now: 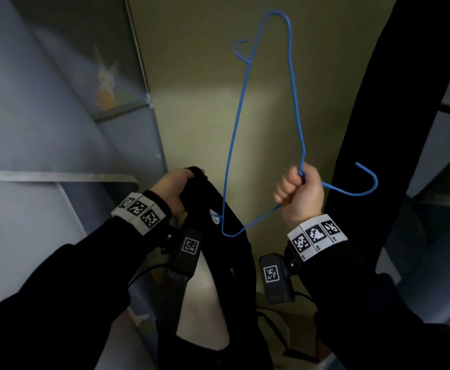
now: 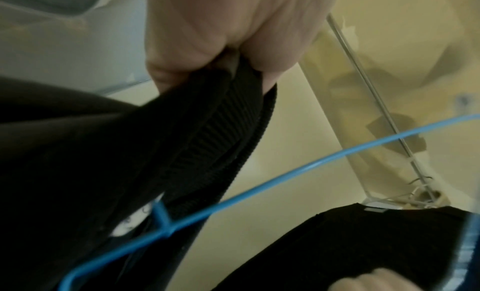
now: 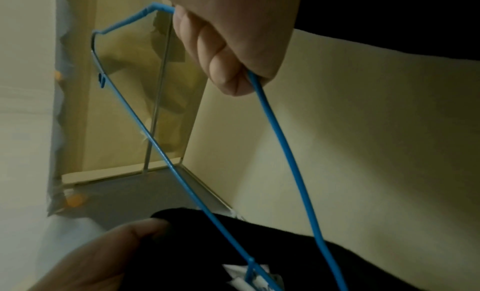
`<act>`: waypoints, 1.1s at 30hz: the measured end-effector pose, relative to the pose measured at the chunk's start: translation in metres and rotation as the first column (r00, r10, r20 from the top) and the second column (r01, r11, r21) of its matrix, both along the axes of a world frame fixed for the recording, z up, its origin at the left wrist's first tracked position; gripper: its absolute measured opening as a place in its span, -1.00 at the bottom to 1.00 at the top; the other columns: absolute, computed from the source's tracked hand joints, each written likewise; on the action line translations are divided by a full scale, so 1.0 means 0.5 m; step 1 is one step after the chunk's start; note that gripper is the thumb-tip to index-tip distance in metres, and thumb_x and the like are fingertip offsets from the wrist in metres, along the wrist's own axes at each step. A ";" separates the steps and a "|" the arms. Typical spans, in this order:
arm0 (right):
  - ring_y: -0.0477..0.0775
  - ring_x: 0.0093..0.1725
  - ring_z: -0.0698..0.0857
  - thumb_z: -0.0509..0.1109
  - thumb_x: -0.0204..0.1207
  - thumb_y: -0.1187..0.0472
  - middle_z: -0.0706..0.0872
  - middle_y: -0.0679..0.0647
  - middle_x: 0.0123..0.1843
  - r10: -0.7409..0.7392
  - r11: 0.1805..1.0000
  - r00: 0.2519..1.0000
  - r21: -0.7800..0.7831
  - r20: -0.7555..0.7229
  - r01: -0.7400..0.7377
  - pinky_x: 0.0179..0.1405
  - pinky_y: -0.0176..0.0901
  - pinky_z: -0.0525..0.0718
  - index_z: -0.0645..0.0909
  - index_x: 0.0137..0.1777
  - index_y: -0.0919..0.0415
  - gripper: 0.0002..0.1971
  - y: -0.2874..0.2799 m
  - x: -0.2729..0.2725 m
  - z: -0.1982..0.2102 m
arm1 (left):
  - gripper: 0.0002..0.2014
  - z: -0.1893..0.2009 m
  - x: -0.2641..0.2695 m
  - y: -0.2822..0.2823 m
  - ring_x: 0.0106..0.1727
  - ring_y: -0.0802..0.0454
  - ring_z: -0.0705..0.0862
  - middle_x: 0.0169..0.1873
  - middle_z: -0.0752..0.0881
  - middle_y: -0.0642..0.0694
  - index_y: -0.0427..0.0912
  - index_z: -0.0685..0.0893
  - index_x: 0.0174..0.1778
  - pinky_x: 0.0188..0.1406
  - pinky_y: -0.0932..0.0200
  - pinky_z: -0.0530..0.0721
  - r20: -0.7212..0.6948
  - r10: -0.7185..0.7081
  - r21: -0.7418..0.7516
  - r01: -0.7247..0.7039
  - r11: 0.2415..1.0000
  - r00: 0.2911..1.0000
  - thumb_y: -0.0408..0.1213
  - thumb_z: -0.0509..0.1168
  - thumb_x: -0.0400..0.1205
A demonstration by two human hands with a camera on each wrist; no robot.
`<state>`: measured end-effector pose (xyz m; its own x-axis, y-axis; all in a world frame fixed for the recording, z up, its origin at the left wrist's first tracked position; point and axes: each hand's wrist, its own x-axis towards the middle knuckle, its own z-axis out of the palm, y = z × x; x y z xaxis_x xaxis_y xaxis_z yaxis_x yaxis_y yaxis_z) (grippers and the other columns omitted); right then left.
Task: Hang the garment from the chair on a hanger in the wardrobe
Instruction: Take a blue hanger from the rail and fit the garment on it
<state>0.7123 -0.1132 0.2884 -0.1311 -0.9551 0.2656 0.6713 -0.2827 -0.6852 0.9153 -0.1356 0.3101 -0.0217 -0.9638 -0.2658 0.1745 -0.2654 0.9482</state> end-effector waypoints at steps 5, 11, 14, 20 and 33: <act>-0.20 -0.77 0.02 0.08 0.35 0.06 0.13 -0.21 -0.77 -0.131 0.991 0.967 0.008 -0.218 0.136 -0.60 -0.57 0.01 0.19 -0.76 0.01 -0.57 -0.026 -0.041 -0.021 | -0.79 0.022 0.003 0.001 -0.69 0.08 0.59 -0.68 0.62 -0.03 -0.15 0.57 -0.34 -0.68 0.35 0.57 0.056 0.054 -0.044 -0.051 0.998 0.997 -0.28 0.15 0.61; -0.20 -0.78 0.03 -0.01 0.56 0.14 0.13 -0.20 -0.77 -0.003 0.997 0.993 -0.071 -0.118 -0.006 -0.58 -0.49 -0.06 0.17 -0.74 -0.01 -0.44 -0.027 -0.023 0.026 | -0.78 0.044 -0.030 -0.002 -0.46 0.04 0.52 -0.38 0.54 -0.07 -0.12 0.58 -0.27 -0.64 0.34 0.53 0.193 -0.049 -0.079 0.065 0.995 0.980 -0.29 0.07 0.61; -0.21 -0.81 0.05 -0.03 0.60 0.20 0.14 -0.19 -0.80 0.025 0.998 0.969 -0.042 -0.246 -0.037 -0.61 -0.60 0.01 0.21 -0.78 0.03 -0.39 -0.038 -0.009 0.020 | -0.72 0.067 -0.034 0.007 -0.76 0.11 0.44 -0.69 0.50 -0.02 -0.10 0.50 -0.36 -0.79 0.42 0.37 0.190 -0.034 -0.126 0.059 0.990 0.981 -0.32 0.01 0.64; -0.23 -0.84 0.08 0.03 0.56 0.24 0.16 -0.12 -0.84 0.078 0.990 0.811 0.143 -0.580 0.007 -0.72 -0.61 0.02 0.23 -0.66 0.13 -0.52 -0.047 -0.043 -0.076 | -0.71 0.100 0.011 0.006 -0.76 0.12 0.59 -0.71 0.64 -0.08 -0.14 0.58 -0.30 -0.77 0.38 0.51 0.072 0.190 -0.285 -0.162 0.945 0.979 -0.45 0.04 0.65; -0.20 -0.86 0.21 0.07 0.62 0.27 0.24 -0.07 -0.88 0.126 0.981 0.397 0.173 -0.909 0.084 -0.82 -0.50 0.12 0.29 -0.63 0.15 -0.49 -0.040 -0.133 -0.060 | -0.75 0.030 0.036 -0.054 -0.47 -0.08 0.46 -0.49 0.44 -0.21 -0.18 0.45 -0.45 -0.44 0.20 0.45 0.375 0.350 -0.303 -0.243 0.922 0.858 -0.57 0.11 0.48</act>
